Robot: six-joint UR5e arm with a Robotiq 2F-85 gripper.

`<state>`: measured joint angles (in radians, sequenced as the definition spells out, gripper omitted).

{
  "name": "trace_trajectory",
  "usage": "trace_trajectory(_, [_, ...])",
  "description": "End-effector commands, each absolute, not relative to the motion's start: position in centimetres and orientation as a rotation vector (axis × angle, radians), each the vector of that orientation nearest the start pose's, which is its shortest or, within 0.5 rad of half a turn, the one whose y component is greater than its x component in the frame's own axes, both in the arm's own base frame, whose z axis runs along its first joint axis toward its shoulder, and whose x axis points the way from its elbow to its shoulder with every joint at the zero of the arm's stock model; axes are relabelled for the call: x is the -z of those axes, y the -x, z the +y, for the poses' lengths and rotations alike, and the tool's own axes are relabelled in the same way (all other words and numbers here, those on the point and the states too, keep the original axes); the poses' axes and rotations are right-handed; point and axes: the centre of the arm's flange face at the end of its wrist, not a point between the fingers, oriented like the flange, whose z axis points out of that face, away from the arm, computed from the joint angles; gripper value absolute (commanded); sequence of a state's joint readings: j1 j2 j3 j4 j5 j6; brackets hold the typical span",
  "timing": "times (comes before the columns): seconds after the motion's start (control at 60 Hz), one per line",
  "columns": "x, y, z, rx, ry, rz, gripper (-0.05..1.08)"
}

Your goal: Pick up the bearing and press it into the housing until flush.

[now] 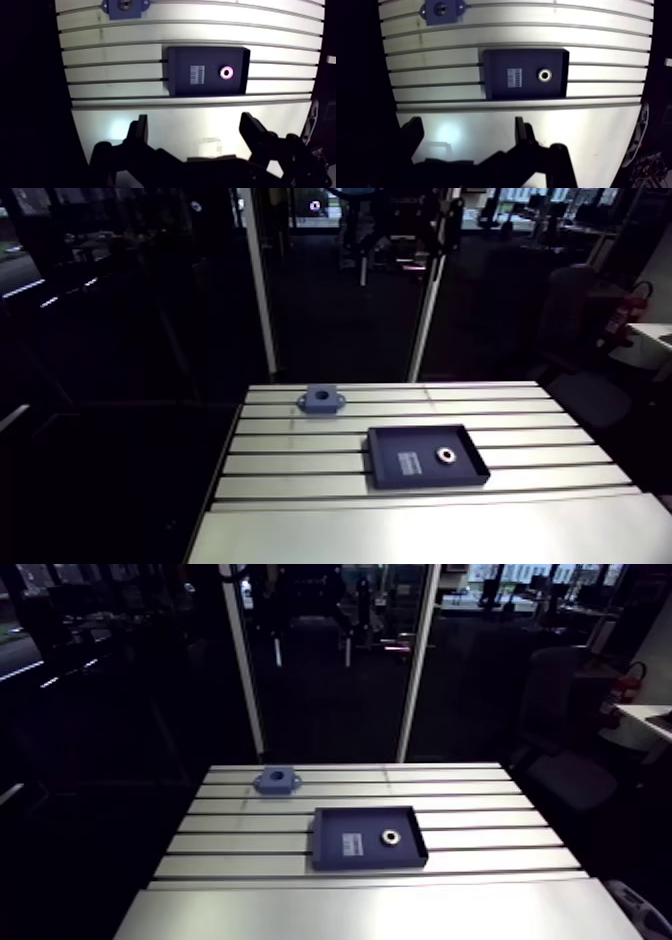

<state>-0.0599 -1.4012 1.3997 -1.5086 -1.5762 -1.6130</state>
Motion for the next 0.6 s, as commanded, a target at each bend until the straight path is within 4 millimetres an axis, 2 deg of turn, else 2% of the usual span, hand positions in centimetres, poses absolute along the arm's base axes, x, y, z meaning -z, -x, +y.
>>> trace_trajectory(0.017, [-48.34,54.47,-8.51,-0.144,-0.022,3.041,0.00])
trace_trajectory(0.45, [-47.95,54.40,-8.49,-0.148,-0.022,3.035,0.00])
trace_trajectory(0.6, [-47.87,54.58,-7.76,-0.148,-0.038,3.040,0.00])
